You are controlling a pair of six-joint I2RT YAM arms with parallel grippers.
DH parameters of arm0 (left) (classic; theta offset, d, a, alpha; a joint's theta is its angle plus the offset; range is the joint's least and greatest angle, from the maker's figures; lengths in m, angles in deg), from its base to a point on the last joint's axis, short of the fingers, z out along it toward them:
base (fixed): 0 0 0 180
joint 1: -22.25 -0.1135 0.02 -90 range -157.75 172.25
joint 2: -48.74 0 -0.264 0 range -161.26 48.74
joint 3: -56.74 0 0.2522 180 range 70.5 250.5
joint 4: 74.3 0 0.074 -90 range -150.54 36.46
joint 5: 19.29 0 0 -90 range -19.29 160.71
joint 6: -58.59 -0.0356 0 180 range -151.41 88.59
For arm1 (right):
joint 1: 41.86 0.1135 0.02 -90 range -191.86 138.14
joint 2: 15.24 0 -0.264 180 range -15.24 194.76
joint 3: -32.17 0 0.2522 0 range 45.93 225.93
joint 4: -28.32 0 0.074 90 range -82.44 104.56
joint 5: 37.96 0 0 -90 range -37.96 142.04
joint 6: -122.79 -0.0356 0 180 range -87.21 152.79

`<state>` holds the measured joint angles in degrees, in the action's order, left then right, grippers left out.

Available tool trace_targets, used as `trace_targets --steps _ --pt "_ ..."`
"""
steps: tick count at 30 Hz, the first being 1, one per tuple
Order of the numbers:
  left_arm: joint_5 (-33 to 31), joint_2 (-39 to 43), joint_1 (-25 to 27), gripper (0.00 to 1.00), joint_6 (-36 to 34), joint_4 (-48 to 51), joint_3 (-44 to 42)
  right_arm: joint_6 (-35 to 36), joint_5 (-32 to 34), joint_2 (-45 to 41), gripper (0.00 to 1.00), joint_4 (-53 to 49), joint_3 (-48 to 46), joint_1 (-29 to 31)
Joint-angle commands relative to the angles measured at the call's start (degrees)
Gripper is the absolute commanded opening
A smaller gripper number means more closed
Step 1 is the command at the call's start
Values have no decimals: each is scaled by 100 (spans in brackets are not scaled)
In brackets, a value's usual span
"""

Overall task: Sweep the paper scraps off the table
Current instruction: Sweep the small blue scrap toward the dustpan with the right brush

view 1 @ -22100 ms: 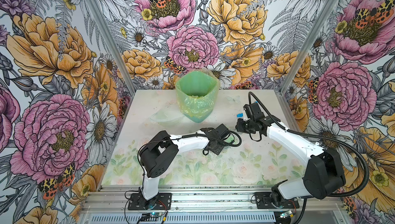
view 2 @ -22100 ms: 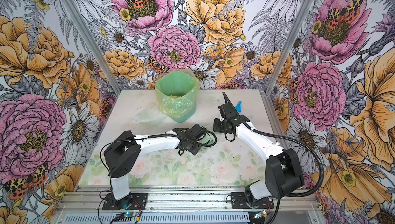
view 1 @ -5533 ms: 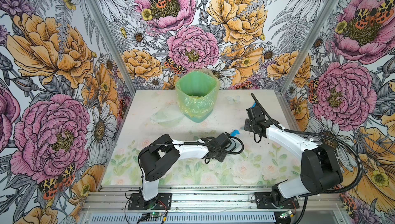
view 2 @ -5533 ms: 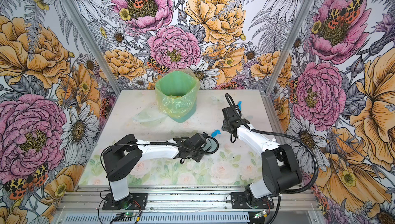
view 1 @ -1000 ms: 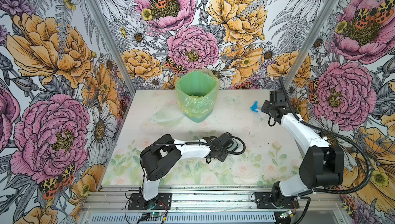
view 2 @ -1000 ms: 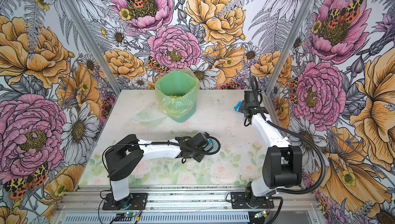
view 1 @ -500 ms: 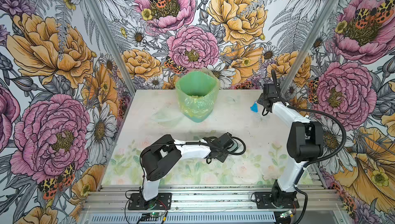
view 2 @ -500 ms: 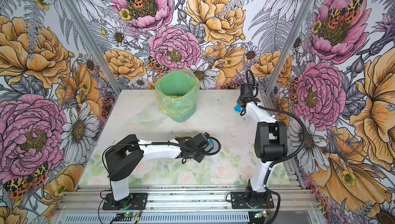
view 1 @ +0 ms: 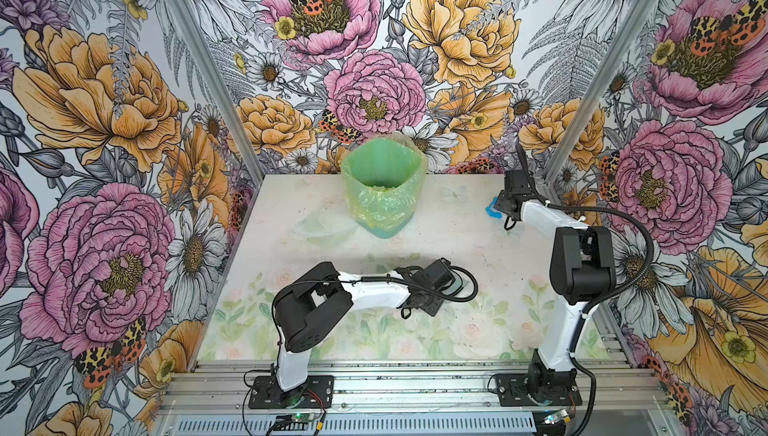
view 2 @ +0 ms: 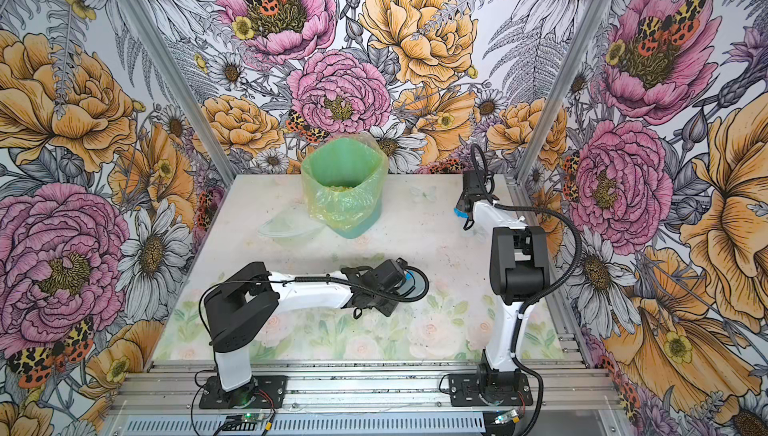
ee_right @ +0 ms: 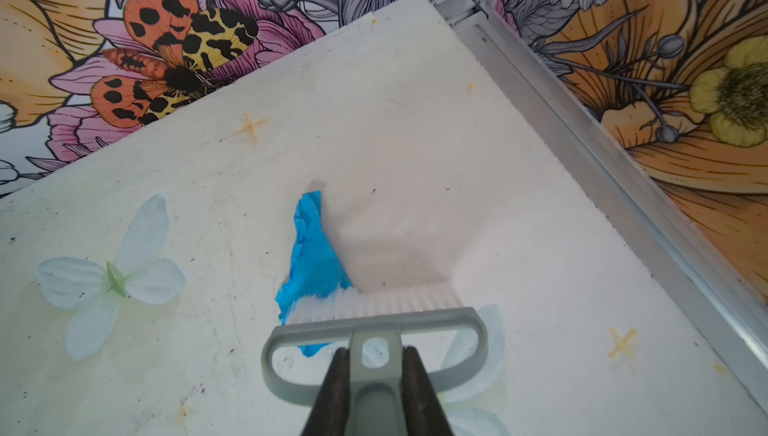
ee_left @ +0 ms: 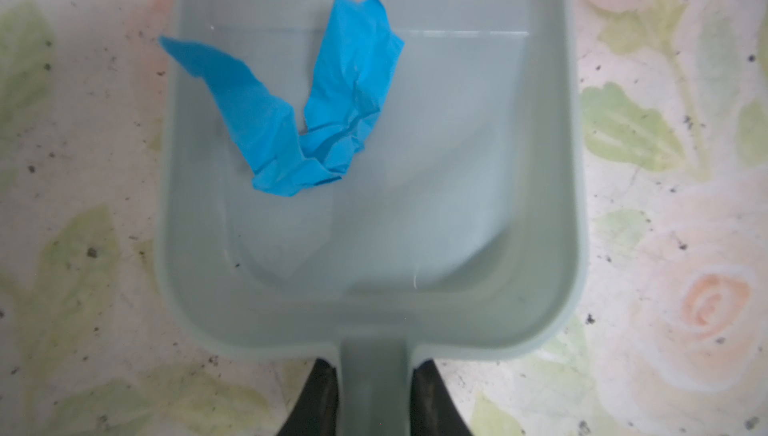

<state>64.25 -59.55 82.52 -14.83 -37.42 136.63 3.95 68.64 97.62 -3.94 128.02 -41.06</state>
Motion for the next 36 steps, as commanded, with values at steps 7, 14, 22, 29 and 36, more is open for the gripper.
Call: trace_targets --steps 7,14,22,29,36 --pt "-148 87 55 11 -15 -88 77 -221 -377 -1315 0 -35 -1548 649" --pt "-157 45 55 11 -40 -110 73 -603 -500 -2596 0 -279 -2694 1823" --pt "-119 -16 56 11 -30 -149 69 -1069 -139 -4021 0 -1089 -3261 2659" --pt "-103 -7 55 11 -14 -161 40 -939 428 -4833 0 -1301 -3423 2677" --pt "-143 73 79 11 19 -156 17 234 511 -4181 0 -1289 -2351 2522"
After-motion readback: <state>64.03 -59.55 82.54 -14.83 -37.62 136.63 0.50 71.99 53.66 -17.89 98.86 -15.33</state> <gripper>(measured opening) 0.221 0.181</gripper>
